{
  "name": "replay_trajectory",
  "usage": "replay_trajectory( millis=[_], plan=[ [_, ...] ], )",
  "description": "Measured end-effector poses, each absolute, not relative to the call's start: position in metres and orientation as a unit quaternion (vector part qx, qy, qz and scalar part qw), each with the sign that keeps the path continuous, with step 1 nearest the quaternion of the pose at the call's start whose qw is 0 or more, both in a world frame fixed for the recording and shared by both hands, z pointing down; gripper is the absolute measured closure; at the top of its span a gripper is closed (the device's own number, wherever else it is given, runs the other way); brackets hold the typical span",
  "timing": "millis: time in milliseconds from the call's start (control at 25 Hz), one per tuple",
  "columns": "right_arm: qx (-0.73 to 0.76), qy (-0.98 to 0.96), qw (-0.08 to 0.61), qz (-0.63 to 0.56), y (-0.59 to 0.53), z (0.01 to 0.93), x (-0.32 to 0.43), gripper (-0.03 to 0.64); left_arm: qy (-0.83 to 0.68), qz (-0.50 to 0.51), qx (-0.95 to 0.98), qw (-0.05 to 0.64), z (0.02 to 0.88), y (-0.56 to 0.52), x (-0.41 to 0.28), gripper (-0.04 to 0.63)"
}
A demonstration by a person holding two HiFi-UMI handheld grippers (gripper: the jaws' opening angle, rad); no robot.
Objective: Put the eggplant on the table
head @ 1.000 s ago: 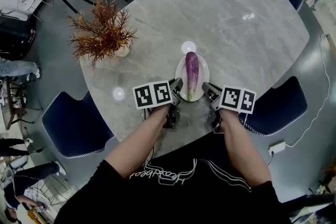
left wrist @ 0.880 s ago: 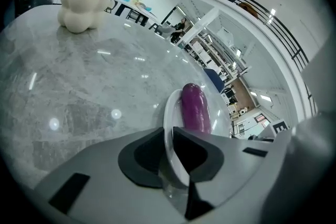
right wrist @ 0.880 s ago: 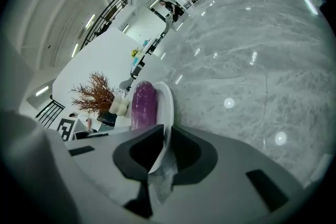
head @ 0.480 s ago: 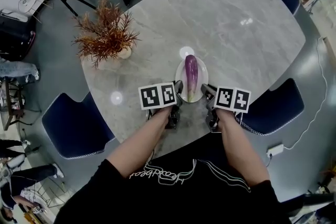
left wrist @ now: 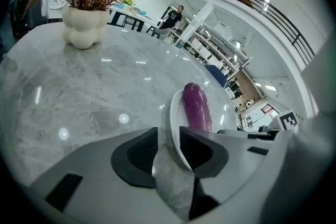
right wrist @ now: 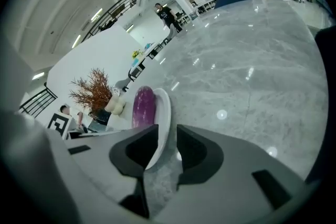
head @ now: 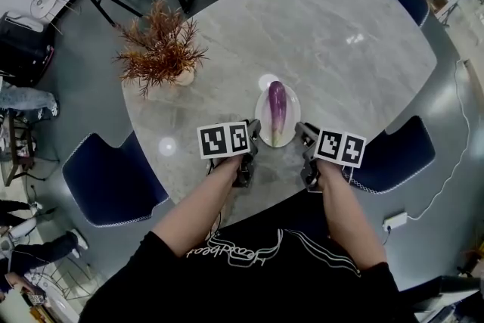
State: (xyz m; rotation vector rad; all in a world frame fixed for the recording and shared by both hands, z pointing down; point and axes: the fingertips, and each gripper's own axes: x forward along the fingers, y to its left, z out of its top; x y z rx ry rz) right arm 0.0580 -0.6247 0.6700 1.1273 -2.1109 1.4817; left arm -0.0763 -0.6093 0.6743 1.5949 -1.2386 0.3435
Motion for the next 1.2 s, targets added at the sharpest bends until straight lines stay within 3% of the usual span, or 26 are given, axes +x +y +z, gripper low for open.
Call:
replay_trajectory(
  millis=[400,600,680,720,800,1000,1200],
  plan=[
    [0.317,-0.780,0.013,0.538,-0.599,0.601,0.050,0.528,-0.460,0.075,0.705,0.535,0.633,-0.578,-0.069,0.486],
    [0.297,-0.811,-0.001,0.503,-0.564,0.558,0.051,0.528,-0.424,0.021,0.747,0.512,0.582,-0.549,-0.060,0.486],
    [0.287,-0.832,-0.005,0.475,-0.551,0.537,0.052,0.529,-0.401,0.000,0.770,0.496,0.556,-0.535,-0.054,0.488],
    [0.285,-0.843,-0.007,0.456,-0.544,0.525,0.054,0.574,-0.389,-0.009,0.784,0.484,0.543,-0.526,-0.051,0.488],
    [0.281,-0.861,-0.014,0.425,-0.529,0.501,0.057,0.601,-0.369,-0.019,0.813,0.450,0.517,-0.507,-0.044,0.519],
    [0.263,-0.889,-0.043,0.373,-0.474,0.452,0.057,0.611,-0.335,-0.017,0.871,0.360,0.460,-0.447,-0.036,0.585],
    [0.241,-0.917,-0.057,0.311,-0.419,0.399,0.063,0.611,-0.290,-0.024,0.906,0.306,0.407,-0.380,-0.029,0.588]
  ],
)
